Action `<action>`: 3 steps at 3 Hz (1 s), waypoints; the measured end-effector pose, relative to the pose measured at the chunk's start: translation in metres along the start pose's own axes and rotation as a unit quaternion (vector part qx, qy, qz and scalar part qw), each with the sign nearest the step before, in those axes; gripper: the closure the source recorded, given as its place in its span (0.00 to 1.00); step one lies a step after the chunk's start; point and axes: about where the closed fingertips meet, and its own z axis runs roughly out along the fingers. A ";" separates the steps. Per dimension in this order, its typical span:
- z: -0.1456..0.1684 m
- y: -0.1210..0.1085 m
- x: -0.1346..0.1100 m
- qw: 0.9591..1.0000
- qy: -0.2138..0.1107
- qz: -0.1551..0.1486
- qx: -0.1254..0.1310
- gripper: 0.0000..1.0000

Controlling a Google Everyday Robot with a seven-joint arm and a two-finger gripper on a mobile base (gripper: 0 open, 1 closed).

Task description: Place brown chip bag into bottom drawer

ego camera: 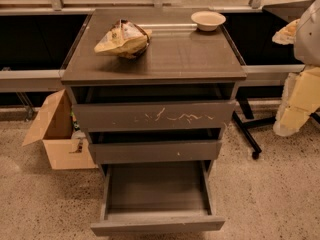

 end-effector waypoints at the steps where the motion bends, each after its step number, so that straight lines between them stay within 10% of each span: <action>1: 0.001 -0.002 -0.001 1.000 -0.002 -0.001 0.001 0.00; 3: 0.030 -0.057 -0.032 0.996 -0.075 -0.028 0.050 0.00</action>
Offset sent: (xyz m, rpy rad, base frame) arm 0.0677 0.0159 -0.0058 0.0673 -0.1229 0.0849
